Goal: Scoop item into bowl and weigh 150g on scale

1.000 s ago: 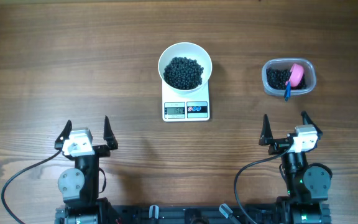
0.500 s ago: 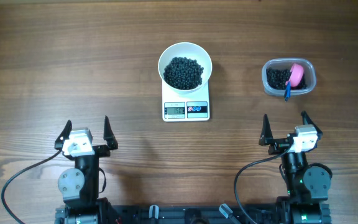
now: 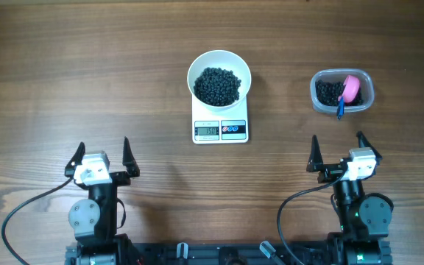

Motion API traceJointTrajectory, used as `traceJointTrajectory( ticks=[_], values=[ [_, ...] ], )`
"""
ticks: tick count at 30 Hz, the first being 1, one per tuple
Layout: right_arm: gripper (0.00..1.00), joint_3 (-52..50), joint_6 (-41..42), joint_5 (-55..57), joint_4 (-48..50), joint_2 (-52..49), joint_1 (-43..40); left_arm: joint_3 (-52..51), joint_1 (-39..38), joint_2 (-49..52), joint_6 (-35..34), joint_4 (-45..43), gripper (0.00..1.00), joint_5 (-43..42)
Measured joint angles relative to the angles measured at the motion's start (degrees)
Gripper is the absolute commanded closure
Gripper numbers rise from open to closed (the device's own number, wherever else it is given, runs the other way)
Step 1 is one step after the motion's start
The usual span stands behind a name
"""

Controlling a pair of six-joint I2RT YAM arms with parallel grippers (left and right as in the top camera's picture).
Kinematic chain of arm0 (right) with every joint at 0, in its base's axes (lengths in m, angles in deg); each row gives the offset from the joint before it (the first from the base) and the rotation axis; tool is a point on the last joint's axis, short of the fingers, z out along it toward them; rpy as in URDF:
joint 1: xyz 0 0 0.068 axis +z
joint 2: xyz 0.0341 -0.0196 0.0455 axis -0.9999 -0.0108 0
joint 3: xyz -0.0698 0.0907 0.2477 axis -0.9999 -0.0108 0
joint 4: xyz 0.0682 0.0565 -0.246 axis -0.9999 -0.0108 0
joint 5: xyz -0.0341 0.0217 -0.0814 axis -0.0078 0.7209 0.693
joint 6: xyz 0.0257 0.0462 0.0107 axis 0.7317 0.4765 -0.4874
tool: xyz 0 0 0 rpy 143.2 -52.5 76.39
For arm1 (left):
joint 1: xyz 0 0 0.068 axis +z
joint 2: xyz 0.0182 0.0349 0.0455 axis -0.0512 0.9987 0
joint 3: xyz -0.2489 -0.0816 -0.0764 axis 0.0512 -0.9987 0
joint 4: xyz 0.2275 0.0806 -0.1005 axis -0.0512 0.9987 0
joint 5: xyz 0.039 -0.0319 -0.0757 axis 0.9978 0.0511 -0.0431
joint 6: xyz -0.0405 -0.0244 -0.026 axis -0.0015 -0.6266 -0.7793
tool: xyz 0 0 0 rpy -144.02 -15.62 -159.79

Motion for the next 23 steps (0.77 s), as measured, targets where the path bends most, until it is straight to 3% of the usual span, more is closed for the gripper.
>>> traceJointTrajectory(
  ticks=[23],
  values=[
    [0.02,0.0,0.0,0.02,0.0,0.0,0.0,0.0,0.0,0.0,0.0,0.0,0.01,0.0]
  ],
)
